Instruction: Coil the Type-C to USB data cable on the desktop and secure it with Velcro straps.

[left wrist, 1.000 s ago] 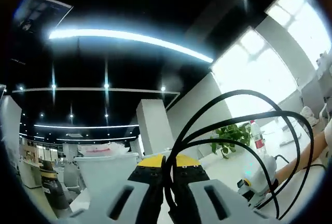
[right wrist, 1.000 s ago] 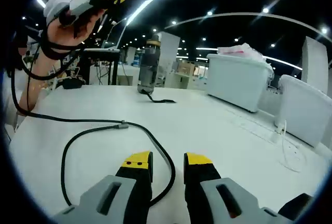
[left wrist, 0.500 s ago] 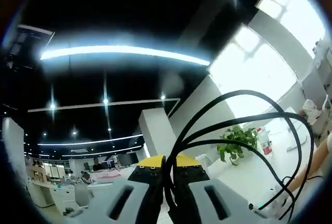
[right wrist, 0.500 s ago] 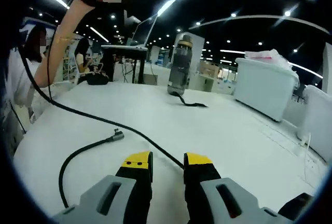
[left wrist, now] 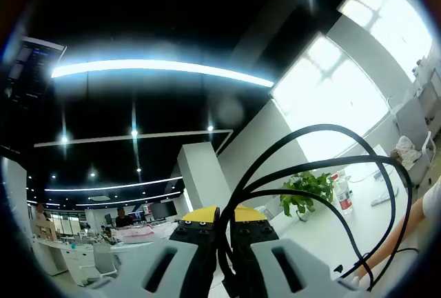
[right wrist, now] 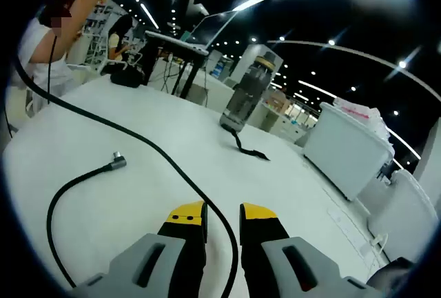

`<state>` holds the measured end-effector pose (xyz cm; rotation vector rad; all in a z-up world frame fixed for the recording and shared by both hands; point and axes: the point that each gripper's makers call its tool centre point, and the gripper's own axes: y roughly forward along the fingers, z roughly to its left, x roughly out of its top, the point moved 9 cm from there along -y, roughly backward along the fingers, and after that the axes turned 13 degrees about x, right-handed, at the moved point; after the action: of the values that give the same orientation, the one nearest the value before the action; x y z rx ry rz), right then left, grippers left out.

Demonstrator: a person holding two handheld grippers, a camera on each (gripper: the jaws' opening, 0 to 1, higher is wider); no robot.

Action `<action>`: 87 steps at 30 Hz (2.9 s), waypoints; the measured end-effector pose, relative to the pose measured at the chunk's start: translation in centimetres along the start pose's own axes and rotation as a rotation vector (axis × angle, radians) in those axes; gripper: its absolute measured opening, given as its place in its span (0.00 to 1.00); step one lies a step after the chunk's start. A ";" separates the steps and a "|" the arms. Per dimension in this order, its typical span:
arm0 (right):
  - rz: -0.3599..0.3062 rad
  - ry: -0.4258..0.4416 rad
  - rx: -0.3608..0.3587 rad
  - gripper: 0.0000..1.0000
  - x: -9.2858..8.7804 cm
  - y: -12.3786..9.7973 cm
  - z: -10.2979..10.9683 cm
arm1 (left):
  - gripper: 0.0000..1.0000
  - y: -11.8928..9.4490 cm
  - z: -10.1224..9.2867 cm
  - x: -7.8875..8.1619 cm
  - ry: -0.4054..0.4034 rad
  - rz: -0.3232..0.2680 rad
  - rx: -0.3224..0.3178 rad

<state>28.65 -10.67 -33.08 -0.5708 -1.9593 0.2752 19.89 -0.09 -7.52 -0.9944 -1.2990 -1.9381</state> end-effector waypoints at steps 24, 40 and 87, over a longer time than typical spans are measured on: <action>-0.308 0.291 -0.277 0.02 -1.2 -11.6 -3.9 | 0.05 -3.7 -3.9 -14.6 0.079 0.415 -0.103; -0.426 0.319 -0.271 0.02 1.0 -13.3 -2.4 | 0.05 -5.3 -3.3 -16.0 0.282 0.256 0.140; -0.324 0.274 -0.228 0.43 5.9 -9.7 0.3 | 0.07 -4.5 -4.9 -15.3 0.671 0.283 0.187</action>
<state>23.70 -16.01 -24.38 -0.4019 -1.7903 -0.2213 23.35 -2.06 -23.67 -0.3508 -0.8725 -1.6771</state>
